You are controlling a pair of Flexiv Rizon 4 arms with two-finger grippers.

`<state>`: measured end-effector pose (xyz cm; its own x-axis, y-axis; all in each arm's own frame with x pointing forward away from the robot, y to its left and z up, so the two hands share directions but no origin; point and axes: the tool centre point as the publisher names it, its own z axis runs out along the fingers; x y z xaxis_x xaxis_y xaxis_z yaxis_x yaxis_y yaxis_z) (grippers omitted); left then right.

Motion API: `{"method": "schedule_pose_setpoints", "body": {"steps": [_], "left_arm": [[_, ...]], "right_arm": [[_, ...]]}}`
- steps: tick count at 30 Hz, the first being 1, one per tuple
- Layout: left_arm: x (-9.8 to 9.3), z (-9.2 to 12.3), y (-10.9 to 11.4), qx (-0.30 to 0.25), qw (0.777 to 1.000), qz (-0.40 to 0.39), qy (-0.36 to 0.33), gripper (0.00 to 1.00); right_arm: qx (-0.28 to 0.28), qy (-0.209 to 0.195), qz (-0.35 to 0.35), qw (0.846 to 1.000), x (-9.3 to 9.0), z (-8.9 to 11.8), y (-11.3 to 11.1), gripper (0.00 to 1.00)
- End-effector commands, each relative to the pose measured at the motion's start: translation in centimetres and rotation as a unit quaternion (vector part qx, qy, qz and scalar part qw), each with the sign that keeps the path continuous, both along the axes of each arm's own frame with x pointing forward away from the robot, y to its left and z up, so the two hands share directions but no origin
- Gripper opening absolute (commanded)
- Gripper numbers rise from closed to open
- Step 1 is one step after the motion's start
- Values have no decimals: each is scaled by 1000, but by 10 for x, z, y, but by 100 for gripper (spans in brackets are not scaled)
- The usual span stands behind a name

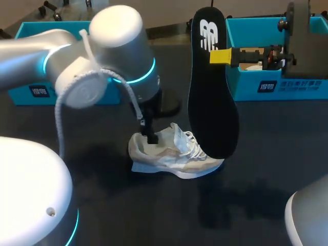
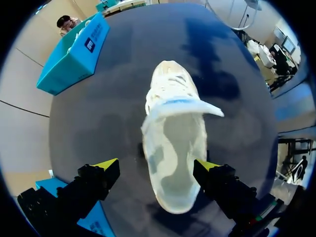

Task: Take the shoe out of the shoebox, open the shoe tongue, remove and reinsert the insole, then place the shoe into the shoebox

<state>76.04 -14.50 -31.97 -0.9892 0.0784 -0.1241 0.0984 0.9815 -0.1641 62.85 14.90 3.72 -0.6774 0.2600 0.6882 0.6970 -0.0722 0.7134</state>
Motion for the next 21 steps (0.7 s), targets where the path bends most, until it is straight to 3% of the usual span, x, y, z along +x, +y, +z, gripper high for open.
{"method": "schedule_pose_setpoints", "body": {"steps": [1,13,21], "left_arm": [[21,-25,-24,16,1000,-1,22,100],[26,-58,-33,9,999,-21,41,100],[27,-64,-30,-5,999,-30,45,98]], "right_arm": [[2,-1,-9,1000,-9,1,5,0],[2,-1,-9,1000,-9,1,5,0],[2,-1,-9,1000,-9,1,5,0]]}}
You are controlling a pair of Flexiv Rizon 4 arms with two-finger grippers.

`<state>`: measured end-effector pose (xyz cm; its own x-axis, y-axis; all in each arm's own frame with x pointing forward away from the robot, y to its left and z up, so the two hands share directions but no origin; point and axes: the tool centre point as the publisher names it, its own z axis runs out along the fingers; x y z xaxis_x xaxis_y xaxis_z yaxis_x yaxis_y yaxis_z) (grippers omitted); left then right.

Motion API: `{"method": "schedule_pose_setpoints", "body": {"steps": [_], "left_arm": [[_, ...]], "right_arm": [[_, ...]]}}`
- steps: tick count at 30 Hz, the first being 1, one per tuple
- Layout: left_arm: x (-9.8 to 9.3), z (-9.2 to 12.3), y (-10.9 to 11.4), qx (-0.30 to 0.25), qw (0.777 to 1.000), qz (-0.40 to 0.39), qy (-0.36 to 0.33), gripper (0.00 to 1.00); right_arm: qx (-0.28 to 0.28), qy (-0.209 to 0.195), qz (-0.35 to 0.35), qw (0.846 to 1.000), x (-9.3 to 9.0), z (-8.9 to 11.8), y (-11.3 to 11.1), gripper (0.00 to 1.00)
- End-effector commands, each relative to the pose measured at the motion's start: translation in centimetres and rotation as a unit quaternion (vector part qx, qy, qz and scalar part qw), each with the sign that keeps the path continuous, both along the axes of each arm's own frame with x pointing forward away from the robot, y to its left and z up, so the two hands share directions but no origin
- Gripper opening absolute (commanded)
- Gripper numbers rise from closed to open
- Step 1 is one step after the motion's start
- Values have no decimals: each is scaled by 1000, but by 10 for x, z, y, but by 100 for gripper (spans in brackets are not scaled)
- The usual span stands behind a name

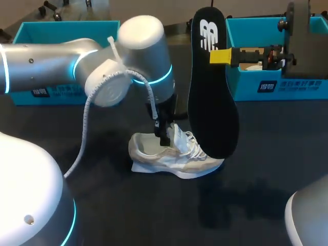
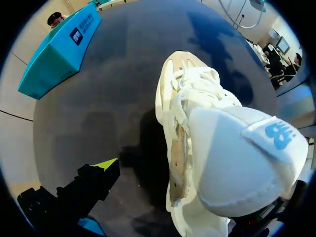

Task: Take the shoe out of the shoebox, open the shoe tongue, remove and reinsert the insole, then place the shoe into the shoebox

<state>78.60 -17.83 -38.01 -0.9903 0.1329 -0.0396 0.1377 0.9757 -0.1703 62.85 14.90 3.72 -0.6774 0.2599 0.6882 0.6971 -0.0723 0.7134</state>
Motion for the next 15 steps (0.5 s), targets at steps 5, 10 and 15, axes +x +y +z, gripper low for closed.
{"method": "schedule_pose_setpoints", "body": {"steps": [5,10,15], "left_arm": [[2,-7,6,-11,1000,-3,12,75],[0,-13,10,-9,1000,-4,25,67],[-3,-22,11,-5,999,-4,43,52]], "right_arm": [[2,-1,-9,1000,-9,1,5,0],[2,-1,-9,1000,-9,1,5,0],[2,-1,-9,1000,-9,1,5,0]]}}
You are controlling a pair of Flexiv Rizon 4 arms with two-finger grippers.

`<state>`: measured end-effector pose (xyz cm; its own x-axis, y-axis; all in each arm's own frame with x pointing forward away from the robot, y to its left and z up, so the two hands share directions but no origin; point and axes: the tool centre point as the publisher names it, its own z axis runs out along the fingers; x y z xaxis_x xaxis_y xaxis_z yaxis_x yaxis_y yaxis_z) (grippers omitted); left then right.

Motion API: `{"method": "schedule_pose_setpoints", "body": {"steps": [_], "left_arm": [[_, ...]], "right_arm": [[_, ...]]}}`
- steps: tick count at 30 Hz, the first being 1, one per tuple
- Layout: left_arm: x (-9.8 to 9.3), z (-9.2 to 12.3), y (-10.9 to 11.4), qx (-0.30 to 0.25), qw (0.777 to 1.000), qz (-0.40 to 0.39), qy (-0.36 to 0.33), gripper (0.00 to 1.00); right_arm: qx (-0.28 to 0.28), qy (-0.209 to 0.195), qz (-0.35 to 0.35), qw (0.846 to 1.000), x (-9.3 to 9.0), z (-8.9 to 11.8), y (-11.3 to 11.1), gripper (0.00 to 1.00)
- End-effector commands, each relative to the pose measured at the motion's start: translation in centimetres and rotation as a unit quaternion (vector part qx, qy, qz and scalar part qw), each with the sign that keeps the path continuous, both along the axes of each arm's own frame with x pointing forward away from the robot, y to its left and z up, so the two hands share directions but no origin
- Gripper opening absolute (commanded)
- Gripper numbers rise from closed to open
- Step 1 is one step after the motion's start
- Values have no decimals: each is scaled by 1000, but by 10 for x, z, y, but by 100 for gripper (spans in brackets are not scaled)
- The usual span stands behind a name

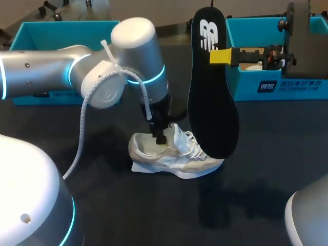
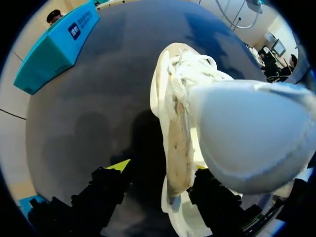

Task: Take the shoe out of the shoebox, open the shoe tongue, remove and reinsert the insole, then place the shoe into the shoebox

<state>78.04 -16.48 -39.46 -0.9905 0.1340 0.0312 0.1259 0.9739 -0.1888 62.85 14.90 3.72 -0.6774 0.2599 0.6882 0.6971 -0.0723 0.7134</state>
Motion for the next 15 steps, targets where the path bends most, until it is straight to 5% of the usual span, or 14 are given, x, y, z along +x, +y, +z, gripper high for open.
{"method": "schedule_pose_setpoints", "body": {"steps": [1,7,10,11,15], "left_arm": [[1,-8,-3,0,1000,-4,7,50],[-2,-7,-7,-2,1000,-5,15,42],[-4,-6,-7,-3,1000,-8,16,25],[-5,-7,-6,-3,1000,-10,21,1],[-6,-6,-5,-5,999,-30,33,0]], "right_arm": [[2,-1,-9,1000,-9,1,5,0],[2,-1,-9,1000,-9,1,5,0],[2,-1,-9,1000,-9,1,5,0],[2,-1,-9,1000,-9,1,5,0],[2,-1,-9,1000,-9,1,5,0]]}}
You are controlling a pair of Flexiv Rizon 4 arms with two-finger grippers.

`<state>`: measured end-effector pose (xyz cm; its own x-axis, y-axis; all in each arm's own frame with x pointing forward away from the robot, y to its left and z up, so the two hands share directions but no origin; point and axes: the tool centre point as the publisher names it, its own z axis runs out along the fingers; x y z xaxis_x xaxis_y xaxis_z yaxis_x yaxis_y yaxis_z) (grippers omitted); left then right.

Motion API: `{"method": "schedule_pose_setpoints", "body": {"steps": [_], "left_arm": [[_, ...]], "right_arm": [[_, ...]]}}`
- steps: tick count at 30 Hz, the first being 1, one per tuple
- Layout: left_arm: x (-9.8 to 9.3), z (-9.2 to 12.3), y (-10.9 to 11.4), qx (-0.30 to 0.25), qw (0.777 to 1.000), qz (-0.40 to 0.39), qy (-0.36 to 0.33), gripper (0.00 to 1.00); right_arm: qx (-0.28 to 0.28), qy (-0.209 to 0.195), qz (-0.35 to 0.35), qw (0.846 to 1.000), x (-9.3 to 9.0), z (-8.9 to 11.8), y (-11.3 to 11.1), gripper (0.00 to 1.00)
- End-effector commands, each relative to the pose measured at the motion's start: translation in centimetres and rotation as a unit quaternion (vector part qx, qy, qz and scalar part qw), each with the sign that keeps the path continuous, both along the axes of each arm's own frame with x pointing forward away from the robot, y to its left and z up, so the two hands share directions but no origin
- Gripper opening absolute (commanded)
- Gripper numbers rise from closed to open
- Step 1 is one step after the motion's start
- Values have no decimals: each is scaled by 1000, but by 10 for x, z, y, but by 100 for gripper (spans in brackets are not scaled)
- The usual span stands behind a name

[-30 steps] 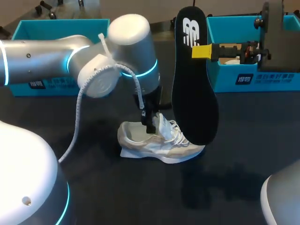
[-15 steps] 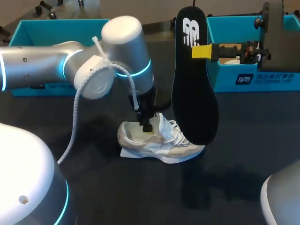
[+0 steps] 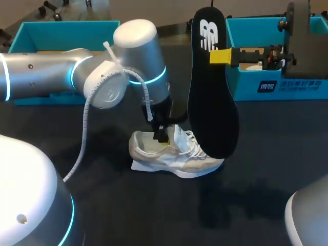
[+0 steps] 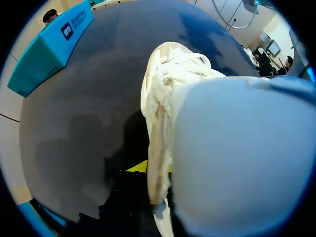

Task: Take the shoe out of the shoebox, open the shoe tongue, remove and reinsert the insole, then place the shoe into the shoebox

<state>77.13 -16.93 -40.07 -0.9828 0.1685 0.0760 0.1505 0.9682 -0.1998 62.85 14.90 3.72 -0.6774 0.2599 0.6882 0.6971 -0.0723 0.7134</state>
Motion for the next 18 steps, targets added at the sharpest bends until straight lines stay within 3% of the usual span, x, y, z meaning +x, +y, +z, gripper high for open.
{"method": "schedule_pose_setpoints", "body": {"steps": [1,10,18], "left_arm": [[2,0,0,-6,1000,-22,20,0],[1,23,-1,12,989,-135,51,0],[6,45,-4,30,958,-267,104,0]], "right_arm": [[2,-1,-9,1000,-9,1,5,0],[2,-1,-9,1000,-9,1,5,0],[2,-1,-9,1000,-9,1,5,0]]}}
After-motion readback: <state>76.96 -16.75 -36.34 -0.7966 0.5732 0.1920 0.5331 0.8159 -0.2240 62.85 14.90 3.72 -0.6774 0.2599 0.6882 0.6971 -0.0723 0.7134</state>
